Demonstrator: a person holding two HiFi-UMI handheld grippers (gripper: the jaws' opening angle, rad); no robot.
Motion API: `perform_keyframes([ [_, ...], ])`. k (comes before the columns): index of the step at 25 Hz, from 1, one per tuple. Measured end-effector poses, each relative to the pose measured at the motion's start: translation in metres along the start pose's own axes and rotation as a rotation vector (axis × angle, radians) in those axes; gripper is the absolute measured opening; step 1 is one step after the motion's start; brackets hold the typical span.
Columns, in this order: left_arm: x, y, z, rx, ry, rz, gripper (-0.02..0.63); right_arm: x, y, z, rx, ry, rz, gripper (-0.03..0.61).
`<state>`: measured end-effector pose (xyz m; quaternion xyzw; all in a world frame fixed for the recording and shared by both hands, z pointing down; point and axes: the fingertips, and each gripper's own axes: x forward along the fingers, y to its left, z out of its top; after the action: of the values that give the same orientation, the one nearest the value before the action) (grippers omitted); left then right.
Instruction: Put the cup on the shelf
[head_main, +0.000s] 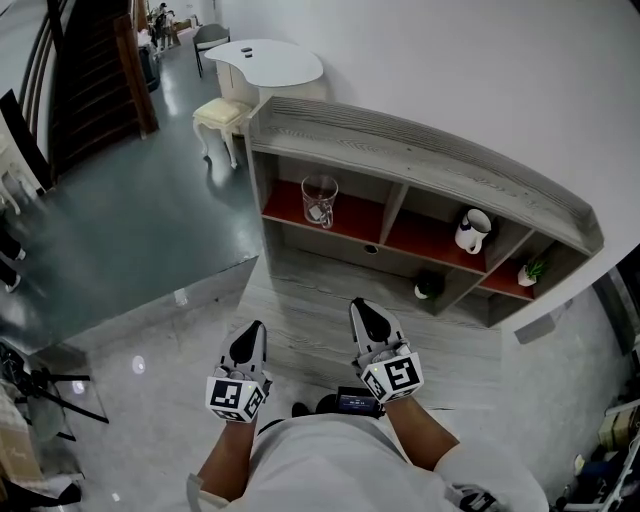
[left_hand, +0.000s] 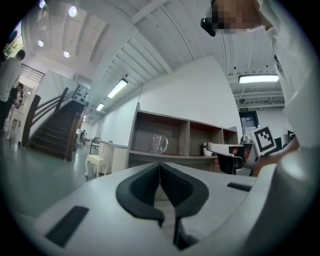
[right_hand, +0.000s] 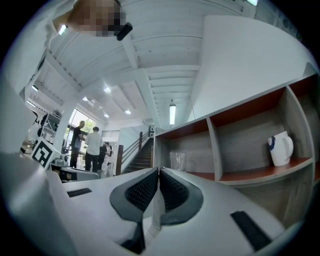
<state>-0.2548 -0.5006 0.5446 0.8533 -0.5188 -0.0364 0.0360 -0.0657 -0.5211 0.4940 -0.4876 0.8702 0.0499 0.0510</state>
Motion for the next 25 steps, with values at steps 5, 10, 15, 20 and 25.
perform_keyframes([
  [5, -0.009, -0.019, 0.000, 0.007, 0.010, 0.005, 0.012, -0.035, -0.009, -0.002, -0.018, 0.014, -0.009, 0.038],
  [10, -0.022, -0.049, 0.007, 0.030, 0.007, 0.026, 0.012, -0.079, -0.027, -0.009, 0.036, 0.044, -0.031, 0.038],
  [15, -0.038, -0.096, 0.003, 0.037, 0.009, 0.042, 0.012, -0.132, -0.040, -0.012, 0.028, 0.062, -0.039, 0.038],
  [20, -0.071, -0.146, -0.008, 0.042, 0.029, 0.058, 0.012, -0.190, -0.044, -0.014, 0.054, 0.066, -0.023, 0.038],
  [25, -0.111, -0.192, -0.019, 0.048, 0.047, 0.093, 0.012, -0.242, -0.042, -0.010, 0.049, 0.051, 0.001, 0.038],
])
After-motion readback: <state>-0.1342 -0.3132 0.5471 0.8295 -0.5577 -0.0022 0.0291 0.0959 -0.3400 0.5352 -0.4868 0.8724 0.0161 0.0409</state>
